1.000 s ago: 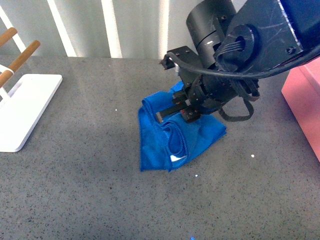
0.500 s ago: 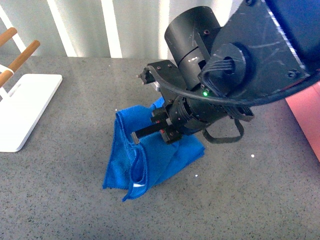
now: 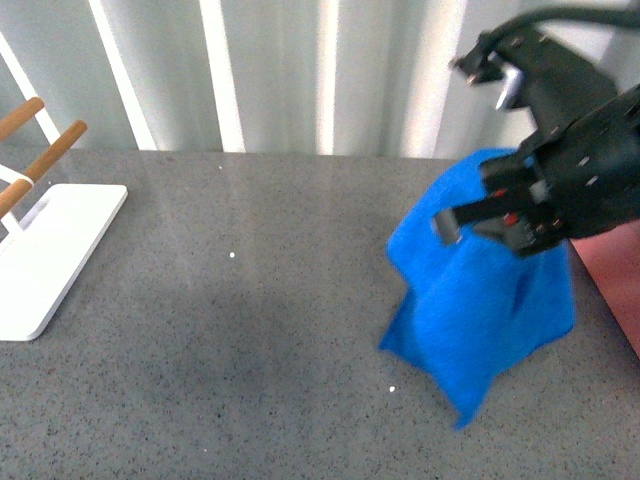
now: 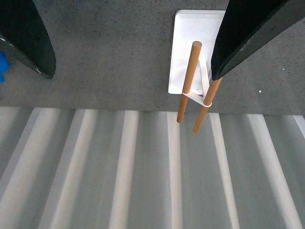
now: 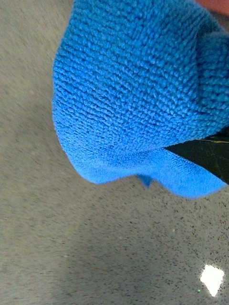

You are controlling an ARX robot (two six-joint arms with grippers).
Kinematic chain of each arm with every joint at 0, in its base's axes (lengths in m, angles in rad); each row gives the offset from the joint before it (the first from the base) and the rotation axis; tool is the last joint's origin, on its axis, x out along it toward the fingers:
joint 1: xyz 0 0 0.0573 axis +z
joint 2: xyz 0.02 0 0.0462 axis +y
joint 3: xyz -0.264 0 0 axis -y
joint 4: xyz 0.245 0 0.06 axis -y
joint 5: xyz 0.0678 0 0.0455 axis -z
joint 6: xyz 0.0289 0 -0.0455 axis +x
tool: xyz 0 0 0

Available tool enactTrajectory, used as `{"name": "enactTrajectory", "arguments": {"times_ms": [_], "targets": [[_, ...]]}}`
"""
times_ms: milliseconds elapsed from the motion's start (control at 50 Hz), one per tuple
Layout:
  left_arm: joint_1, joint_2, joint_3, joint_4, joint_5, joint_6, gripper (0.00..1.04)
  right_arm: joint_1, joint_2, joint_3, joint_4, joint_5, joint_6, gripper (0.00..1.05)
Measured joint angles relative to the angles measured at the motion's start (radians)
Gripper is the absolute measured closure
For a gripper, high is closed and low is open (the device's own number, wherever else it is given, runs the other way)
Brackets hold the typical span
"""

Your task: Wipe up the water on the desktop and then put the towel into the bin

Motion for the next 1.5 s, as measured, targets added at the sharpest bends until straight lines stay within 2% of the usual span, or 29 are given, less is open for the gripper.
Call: {"name": "enactTrajectory", "arguments": {"times_ms": [160, 300, 380, 460, 560, 640, 820, 1060, 1260, 1500], "targets": [[0.0, 0.0, 0.0, 0.0, 0.0, 0.0, 0.07, -0.034, -0.135, 0.072, -0.094, -0.032, -0.021, 1.0], [0.0, 0.0, 0.0, 0.0, 0.0, 0.0, 0.07, -0.043, -0.224, 0.14, -0.173, -0.02, -0.035, 1.0], [0.0, 0.0, 0.0, 0.0, 0.0, 0.0, 0.07, -0.051, -0.256, 0.191, -0.251, 0.043, -0.037, 1.0], [0.0, 0.0, 0.0, 0.0, 0.0, 0.0, 0.07, -0.077, -0.275, 0.243, -0.357, 0.166, -0.043, 1.0], [0.0, 0.0, 0.0, 0.0, 0.0, 0.0, 0.07, -0.174, -0.279, 0.318, -0.515, 0.29, -0.053, 1.0], [0.0, 0.0, 0.0, 0.0, 0.0, 0.0, 0.07, -0.266, -0.279, 0.36, -0.592, 0.299, -0.078, 1.0], [0.0, 0.0, 0.0, 0.0, 0.0, 0.0, 0.07, -0.402, -0.287, 0.358, -0.578, 0.293, -0.179, 1.0], [0.0, 0.0, 0.0, 0.0, 0.0, 0.0, 0.07, -0.512, -0.276, 0.344, -0.531, 0.254, -0.253, 1.0], [0.0, 0.0, 0.0, 0.0, 0.0, 0.0, 0.07, -0.557, -0.211, 0.315, -0.478, 0.218, -0.254, 1.0], [0.0, 0.0, 0.0, 0.0, 0.0, 0.0, 0.07, -0.565, -0.133, 0.274, -0.403, 0.191, -0.221, 1.0]]}}
